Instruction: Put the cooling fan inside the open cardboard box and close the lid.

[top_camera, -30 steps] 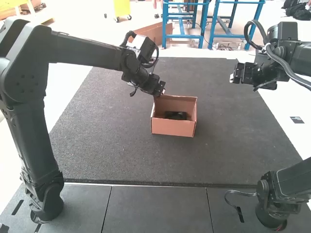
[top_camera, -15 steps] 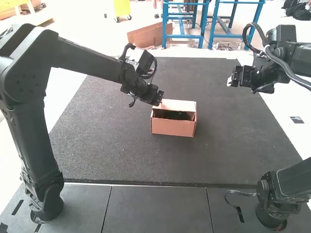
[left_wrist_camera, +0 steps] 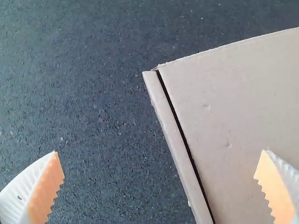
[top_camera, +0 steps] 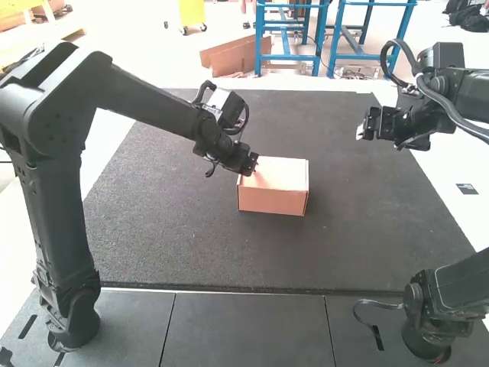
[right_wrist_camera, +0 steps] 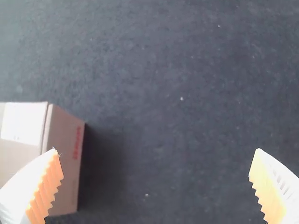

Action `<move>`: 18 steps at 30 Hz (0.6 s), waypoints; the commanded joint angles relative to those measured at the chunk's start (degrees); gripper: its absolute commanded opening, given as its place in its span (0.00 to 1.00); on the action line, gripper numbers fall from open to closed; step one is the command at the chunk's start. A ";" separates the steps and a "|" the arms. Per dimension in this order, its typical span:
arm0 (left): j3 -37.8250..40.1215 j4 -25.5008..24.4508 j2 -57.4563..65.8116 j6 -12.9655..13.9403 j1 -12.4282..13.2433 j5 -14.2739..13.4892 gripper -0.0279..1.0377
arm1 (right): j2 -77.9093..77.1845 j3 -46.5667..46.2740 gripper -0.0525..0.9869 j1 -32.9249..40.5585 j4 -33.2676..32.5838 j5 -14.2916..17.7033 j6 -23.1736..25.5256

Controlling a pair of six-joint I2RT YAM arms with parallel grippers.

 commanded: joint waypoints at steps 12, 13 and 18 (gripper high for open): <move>9.02 -5.88 -21.48 3.32 3.23 5.70 0.94 | -7.30 1.46 0.93 3.71 7.03 -0.91 2.78; 8.58 -6.06 -22.44 5.25 3.32 5.53 0.94 | -8.35 1.02 0.93 4.06 9.05 -1.44 1.38; 2.61 0.36 -28.95 7.10 4.90 0.96 0.94 | -11.95 -2.85 0.92 4.94 16.96 -0.48 -1.88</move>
